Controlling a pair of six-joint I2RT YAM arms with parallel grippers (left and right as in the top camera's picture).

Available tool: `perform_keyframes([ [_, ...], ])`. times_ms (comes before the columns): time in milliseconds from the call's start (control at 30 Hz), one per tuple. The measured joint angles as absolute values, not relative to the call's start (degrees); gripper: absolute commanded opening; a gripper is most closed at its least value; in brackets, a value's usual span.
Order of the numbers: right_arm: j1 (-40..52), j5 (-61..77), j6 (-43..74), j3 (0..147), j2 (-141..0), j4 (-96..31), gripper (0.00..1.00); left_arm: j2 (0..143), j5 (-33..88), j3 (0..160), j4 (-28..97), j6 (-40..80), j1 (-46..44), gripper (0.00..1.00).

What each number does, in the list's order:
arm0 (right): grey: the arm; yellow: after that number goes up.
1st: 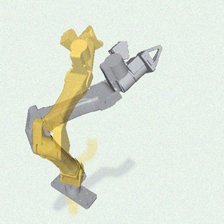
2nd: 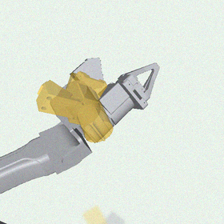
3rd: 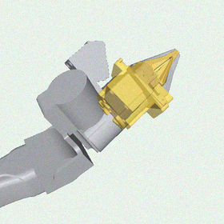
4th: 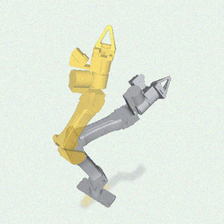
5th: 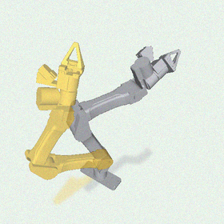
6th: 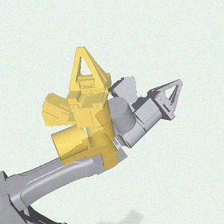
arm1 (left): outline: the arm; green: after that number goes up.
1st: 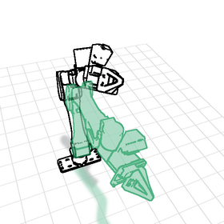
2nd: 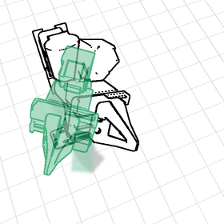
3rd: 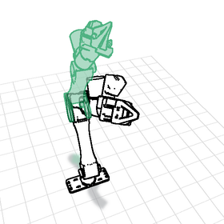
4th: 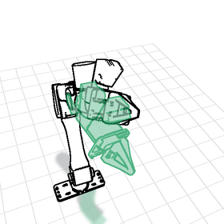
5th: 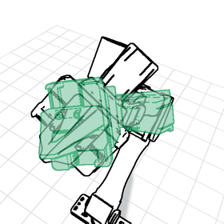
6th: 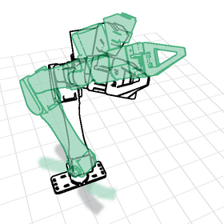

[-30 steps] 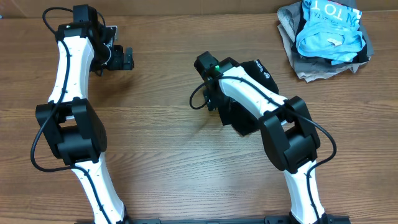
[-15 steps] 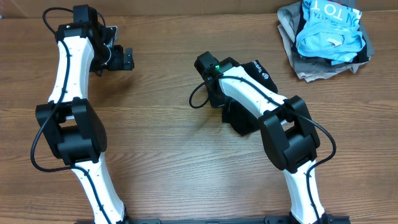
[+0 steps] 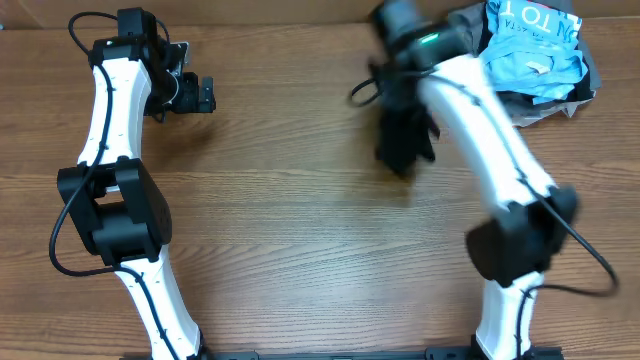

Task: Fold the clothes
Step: 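Lift the black bundle and carry it to the clothes stack top right, then lower the black bundle onto the clothes stack and open the right gripper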

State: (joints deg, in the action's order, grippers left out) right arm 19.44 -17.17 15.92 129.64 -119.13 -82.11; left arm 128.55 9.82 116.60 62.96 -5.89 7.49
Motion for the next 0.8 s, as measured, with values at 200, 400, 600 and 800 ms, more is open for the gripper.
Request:
perform_keyframes([
  [200,13.1,-16.91,10.61,140.51,-114.37,-83.42,0.04,128.55,9.82,116.6,62.96,-5.89,7.49,1.0],
  [400,6.33,-17.91,3.53,142.93,-114.26,-79.0,0.04,128.55,9.82,116.6,62.94,-5.91,7.49,1.0],
  [600,0.64,-18.63,-4.91,142.96,-114.39,-68.45,0.04,128.55,9.8,116.6,62.94,-5.89,7.49,1.0],
  [800,-4.21,-18.87,-11.6,143.15,-116.27,-61.17,0.04,128.55,9.82,116.6,62.76,-5.89,7.49,1.0],
])
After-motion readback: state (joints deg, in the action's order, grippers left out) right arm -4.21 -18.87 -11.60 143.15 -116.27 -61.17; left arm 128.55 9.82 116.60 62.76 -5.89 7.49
